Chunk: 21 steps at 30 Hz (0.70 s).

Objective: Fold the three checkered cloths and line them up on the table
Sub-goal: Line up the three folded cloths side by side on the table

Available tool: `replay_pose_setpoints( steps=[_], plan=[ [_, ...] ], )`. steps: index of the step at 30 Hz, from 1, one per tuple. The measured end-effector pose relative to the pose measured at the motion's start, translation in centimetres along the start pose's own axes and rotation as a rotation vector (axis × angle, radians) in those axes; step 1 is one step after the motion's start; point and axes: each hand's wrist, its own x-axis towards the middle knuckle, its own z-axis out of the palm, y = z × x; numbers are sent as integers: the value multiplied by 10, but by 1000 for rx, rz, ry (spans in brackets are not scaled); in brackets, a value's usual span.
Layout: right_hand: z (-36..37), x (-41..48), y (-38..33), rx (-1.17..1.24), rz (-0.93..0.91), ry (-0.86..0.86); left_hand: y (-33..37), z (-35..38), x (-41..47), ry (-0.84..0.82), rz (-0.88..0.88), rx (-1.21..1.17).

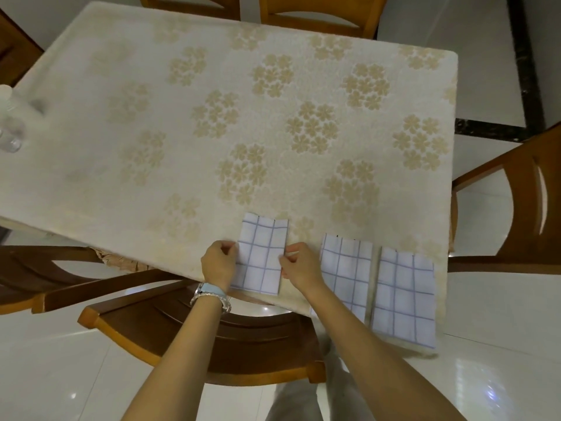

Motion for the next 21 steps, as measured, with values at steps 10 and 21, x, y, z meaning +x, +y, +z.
replay_pose_setpoints(
  steps=[10,21],
  plan=[
    [-26,-10,13,-37,-1,108,6,18,-17,-94,4,-20],
    [-47,-28,37,37,26,168,13,37,-37,-138,15,26]
  ],
)
